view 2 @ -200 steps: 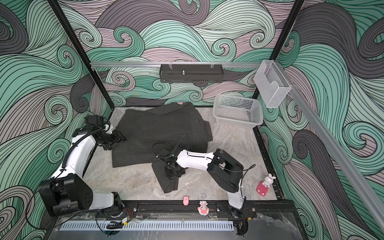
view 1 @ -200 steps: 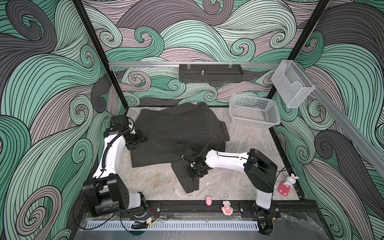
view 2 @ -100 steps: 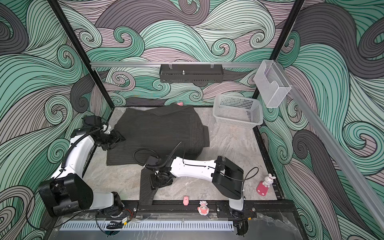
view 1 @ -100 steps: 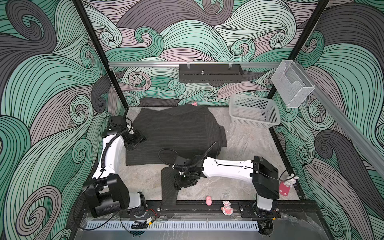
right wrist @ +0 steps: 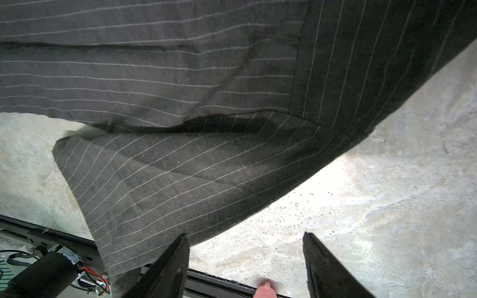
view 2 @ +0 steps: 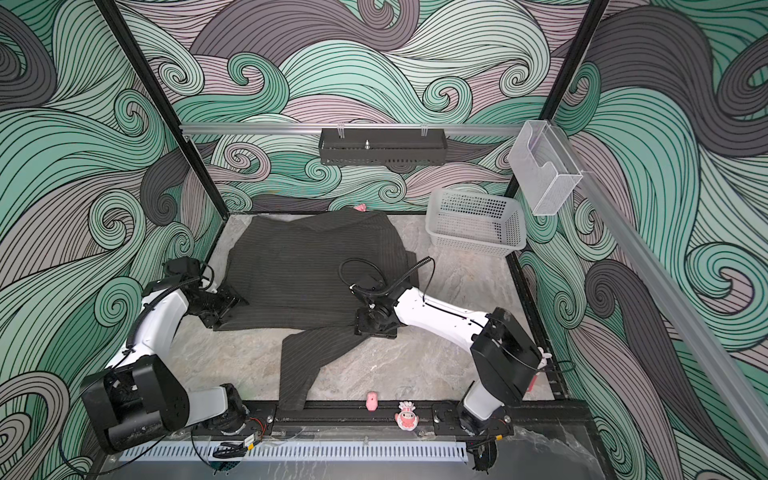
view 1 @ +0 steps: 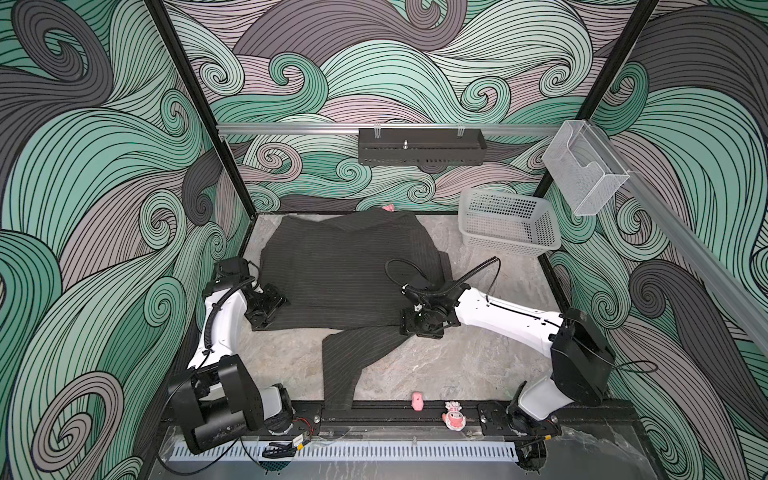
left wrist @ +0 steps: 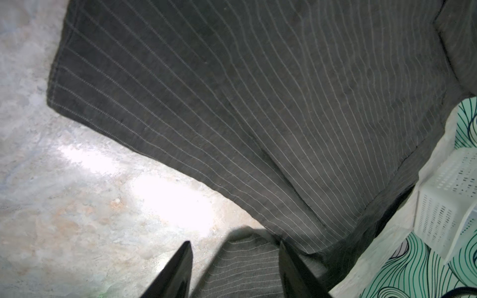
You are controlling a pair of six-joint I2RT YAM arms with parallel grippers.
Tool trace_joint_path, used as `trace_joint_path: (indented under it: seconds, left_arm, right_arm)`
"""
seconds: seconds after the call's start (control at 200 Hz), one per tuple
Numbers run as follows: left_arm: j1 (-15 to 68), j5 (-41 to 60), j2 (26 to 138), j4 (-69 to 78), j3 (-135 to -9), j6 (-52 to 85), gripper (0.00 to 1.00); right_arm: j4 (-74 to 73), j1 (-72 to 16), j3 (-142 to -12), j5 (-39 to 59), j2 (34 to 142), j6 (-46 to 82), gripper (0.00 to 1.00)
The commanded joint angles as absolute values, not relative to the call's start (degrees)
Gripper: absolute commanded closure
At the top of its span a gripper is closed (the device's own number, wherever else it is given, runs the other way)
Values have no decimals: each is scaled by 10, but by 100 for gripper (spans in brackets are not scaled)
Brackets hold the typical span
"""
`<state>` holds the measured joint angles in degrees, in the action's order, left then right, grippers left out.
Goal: Fold and stack the long sleeve shirts
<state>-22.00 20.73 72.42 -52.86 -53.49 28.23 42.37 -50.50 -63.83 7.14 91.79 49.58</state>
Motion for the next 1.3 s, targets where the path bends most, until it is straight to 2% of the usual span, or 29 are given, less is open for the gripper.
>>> trace_joint_path:
  seconds: [0.0, 0.085, 0.14, 0.225, 0.365, 0.61, 0.881, 1.066, 1.296]
  left_arm:
    - [-242, 227, 701, -535, -530, 301, 42]
    - [-251, 227, 693, -526, -516, 311, 42]
    - [-255, 229, 694, -517, -506, 319, 42]
    - [-261, 242, 702, -505, -494, 326, 43]
    - [-281, 258, 710, -491, -474, 328, 44]
    - [-293, 267, 710, -480, -457, 337, 44]
    - [-294, 268, 715, -478, -432, 347, 44]
    - [-293, 208, 721, -509, -432, 370, 48]
    - [-295, 152, 743, -485, -409, 416, 48]
  right_arm:
    - [403, -510, -617, 116, 918, 515, 31]
    - [383, -506, -606, 114, 928, 522, 35]
    - [375, -498, -606, 119, 940, 521, 43]
    - [349, -474, -591, 130, 948, 526, 62]
    - [325, -428, -550, 136, 914, 529, 100]
    - [326, -354, -462, 149, 811, 527, 100]
    - [325, -342, -450, 163, 814, 520, 100]
    - [325, -342, -452, 163, 812, 515, 100]
    - [325, -339, -468, 165, 815, 499, 100]
